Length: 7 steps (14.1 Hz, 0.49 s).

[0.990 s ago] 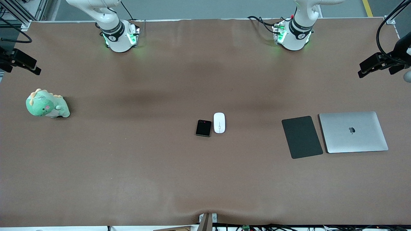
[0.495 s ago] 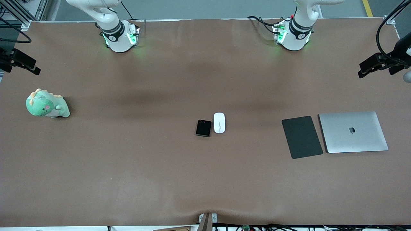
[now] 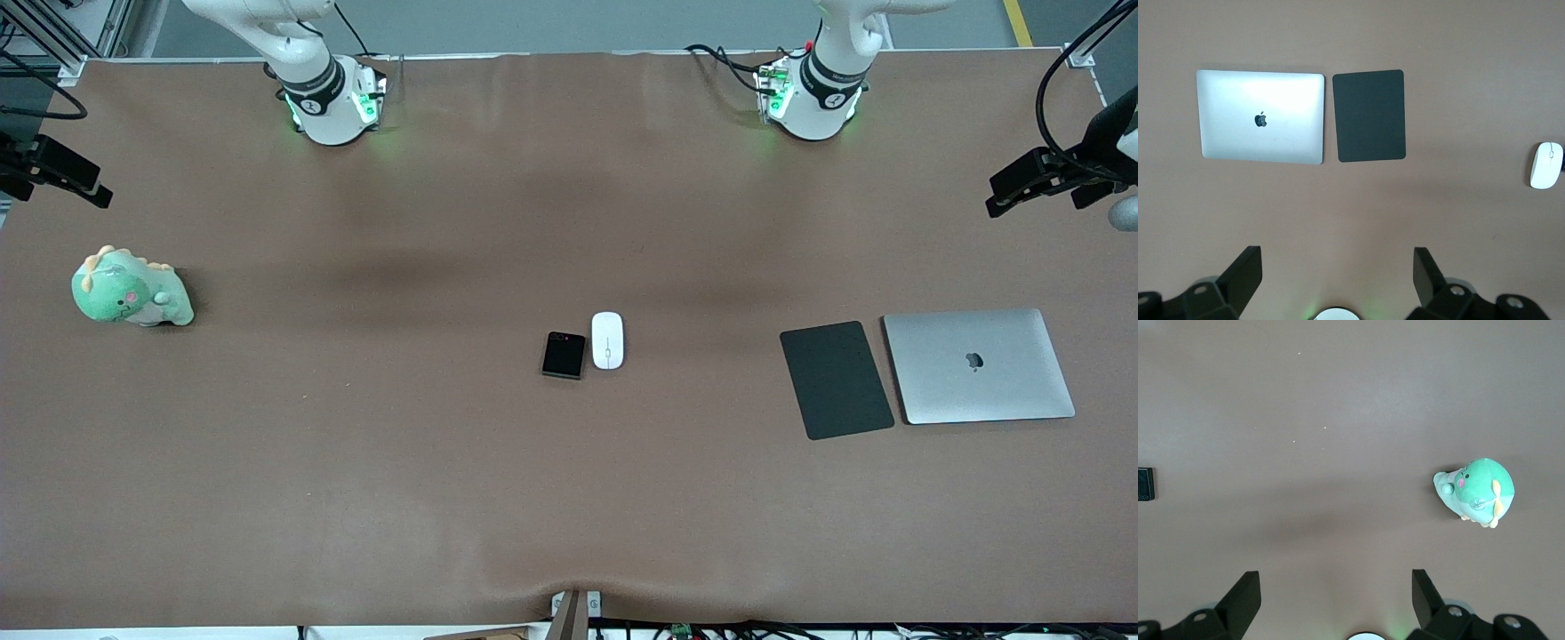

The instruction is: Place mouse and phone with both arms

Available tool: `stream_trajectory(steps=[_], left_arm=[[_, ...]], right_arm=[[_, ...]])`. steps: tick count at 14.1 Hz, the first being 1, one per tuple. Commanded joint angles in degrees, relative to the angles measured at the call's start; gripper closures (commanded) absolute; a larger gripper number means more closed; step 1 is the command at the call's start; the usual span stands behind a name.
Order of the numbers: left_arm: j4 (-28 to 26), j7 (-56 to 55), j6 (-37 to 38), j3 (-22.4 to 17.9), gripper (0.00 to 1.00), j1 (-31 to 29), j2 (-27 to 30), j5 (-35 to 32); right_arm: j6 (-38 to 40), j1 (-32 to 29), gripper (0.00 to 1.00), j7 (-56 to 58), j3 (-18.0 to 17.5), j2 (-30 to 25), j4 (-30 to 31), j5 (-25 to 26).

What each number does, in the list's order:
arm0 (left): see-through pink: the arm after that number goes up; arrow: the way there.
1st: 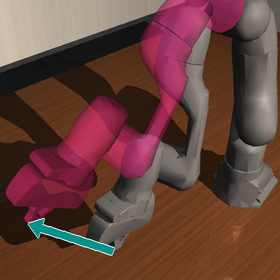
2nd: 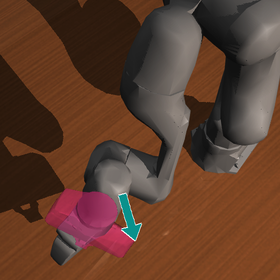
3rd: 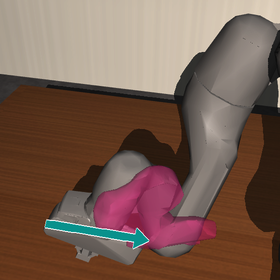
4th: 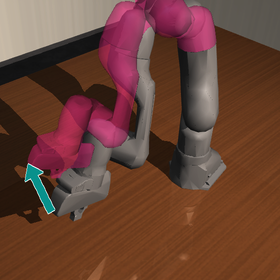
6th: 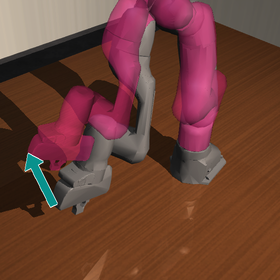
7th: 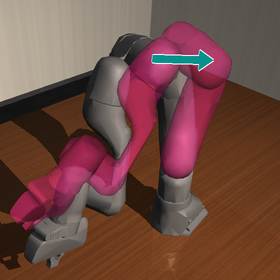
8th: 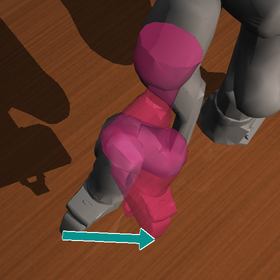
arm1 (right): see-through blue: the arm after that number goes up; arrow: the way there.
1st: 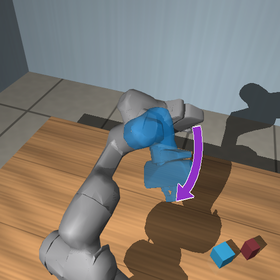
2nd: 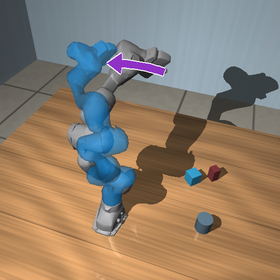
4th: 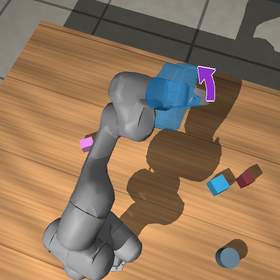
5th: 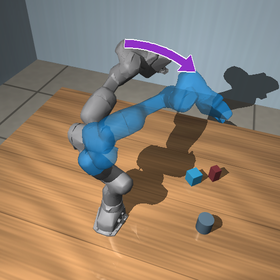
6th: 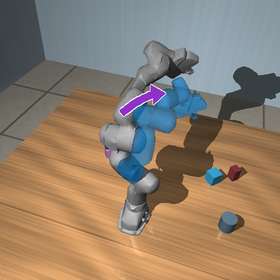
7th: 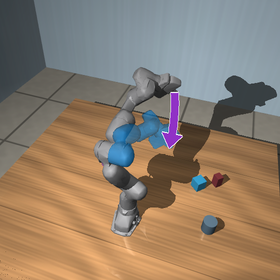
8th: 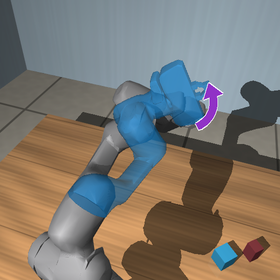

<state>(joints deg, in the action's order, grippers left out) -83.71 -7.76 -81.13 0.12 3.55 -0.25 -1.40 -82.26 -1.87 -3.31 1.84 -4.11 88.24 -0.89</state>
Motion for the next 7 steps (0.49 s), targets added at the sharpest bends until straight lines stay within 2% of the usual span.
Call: stream_trajectory(steps=[1,7], left_arm=[[1.3,0.5,-0.2,0.0,0.0,0.5,-1.1,0.1],[1.4,0.7,-0.9,0.0,0.0,0.1,-1.1,0.1]], right_arm=[[-0.1,-0.3,0.0,-0.5,-0.3,-0.2,-0.3,0.9],[0.2,0.1,0.0,-0.5,-0.3,-0.2,-1.5,0.7]])
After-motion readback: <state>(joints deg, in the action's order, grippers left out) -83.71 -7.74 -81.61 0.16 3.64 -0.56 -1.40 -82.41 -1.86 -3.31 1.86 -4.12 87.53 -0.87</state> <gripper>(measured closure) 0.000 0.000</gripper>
